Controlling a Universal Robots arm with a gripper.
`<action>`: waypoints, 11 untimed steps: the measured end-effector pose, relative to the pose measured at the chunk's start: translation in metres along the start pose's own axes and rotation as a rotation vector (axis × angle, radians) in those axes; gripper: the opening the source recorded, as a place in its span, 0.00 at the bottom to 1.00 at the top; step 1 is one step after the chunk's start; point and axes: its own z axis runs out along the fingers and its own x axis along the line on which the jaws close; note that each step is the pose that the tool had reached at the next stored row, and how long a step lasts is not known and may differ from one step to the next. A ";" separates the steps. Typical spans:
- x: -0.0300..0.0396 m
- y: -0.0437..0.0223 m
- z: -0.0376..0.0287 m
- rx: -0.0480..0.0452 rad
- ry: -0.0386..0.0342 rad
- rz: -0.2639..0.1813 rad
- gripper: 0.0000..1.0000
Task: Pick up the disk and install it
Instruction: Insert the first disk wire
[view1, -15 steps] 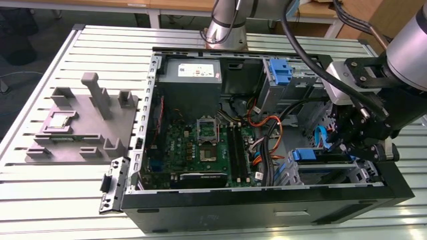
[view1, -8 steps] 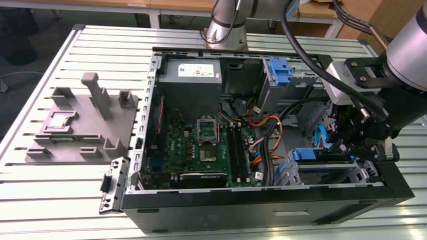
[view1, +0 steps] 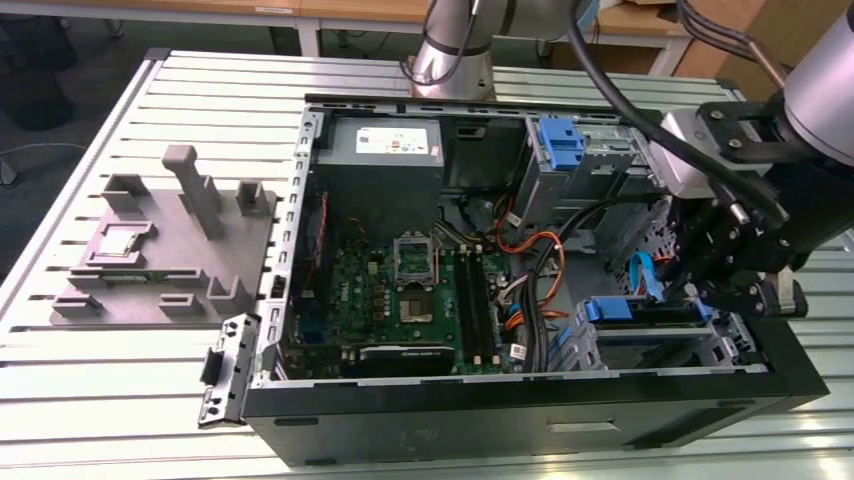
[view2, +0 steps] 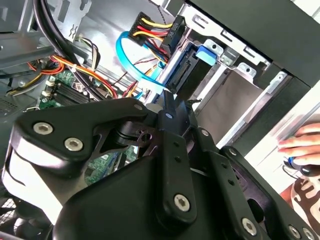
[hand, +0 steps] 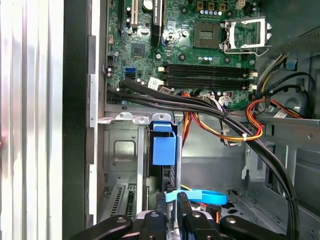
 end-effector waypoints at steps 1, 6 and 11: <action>-0.0001 -0.0001 -0.0015 0.0000 0.0002 0.001 0.24; -0.0003 -0.0004 -0.0027 -0.0044 0.0075 0.006 0.24; -0.0002 -0.0004 -0.0026 -0.0232 0.0209 0.018 0.24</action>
